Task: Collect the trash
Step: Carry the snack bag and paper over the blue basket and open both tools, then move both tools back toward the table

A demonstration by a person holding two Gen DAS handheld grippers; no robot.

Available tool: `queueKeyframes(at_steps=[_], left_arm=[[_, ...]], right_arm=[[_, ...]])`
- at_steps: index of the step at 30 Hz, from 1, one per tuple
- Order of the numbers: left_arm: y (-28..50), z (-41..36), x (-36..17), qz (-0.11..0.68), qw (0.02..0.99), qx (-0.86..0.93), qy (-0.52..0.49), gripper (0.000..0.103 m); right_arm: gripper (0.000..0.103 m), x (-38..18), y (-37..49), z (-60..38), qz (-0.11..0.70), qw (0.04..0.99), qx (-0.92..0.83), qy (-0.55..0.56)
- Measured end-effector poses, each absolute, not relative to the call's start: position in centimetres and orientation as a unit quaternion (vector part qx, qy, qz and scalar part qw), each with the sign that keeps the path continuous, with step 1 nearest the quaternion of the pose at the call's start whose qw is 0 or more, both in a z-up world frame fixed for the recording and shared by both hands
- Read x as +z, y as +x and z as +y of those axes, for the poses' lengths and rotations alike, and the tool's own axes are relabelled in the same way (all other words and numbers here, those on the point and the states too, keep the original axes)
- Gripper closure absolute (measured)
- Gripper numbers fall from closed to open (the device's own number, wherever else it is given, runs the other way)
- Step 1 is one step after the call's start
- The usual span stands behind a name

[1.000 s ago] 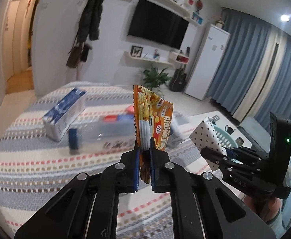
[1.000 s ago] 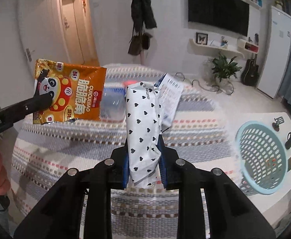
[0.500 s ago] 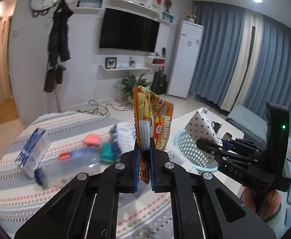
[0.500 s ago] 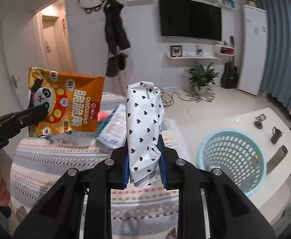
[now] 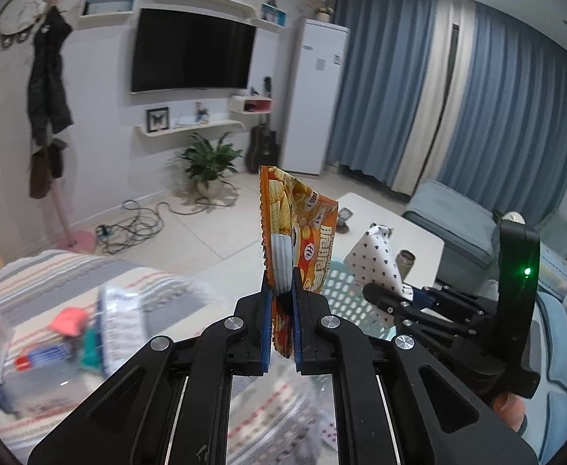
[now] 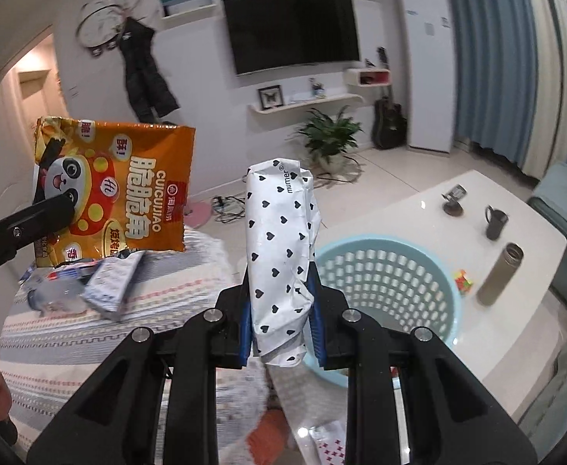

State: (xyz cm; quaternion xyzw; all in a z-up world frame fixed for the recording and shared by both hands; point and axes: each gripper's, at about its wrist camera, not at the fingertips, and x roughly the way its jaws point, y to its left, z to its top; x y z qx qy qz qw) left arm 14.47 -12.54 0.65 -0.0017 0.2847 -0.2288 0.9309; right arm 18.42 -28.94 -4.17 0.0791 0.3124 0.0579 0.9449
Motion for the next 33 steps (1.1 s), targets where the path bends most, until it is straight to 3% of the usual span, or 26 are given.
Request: queueKeyframes(at_steps=[26, 28, 29, 30, 31, 33], left_arm=[[24.7, -23.3, -11.3, 0.403, 0.876, -0.265, 0.008, 0.096], [24.9, -23.4, -11.8, 0.407, 0.874, -0.264, 0.006, 0.092], [25.1, -23.5, -11.9, 0.409, 0.874, -0.263, 0.003, 0.083], [25.2, -23.4, -12.0, 0.412, 0.873, -0.263, -0.001, 0.069], [25.2, -23.3, -12.1, 0.412, 0.873, -0.262, -0.006, 0.066], [25.2, -23.1, -12.4, 0.415, 0.873, -0.258, -0.005, 0.064]], right_arm=[[0.08, -17.1, 24.6, -39.6, 0.433, 0.887, -0.031, 0.159], [0.079, -17.4, 24.8, -39.7, 0.438, 0.885, -0.037, 0.156], [0.077, -17.5, 25.0, -39.7, 0.442, 0.883, -0.044, 0.15], [0.069, -17.7, 25.0, -39.7, 0.444, 0.883, -0.046, 0.148], [0.055, -17.8, 25.0, -39.8, 0.445, 0.882, -0.047, 0.149], [0.051, -17.9, 24.9, -40.1, 0.442, 0.882, -0.051, 0.154]])
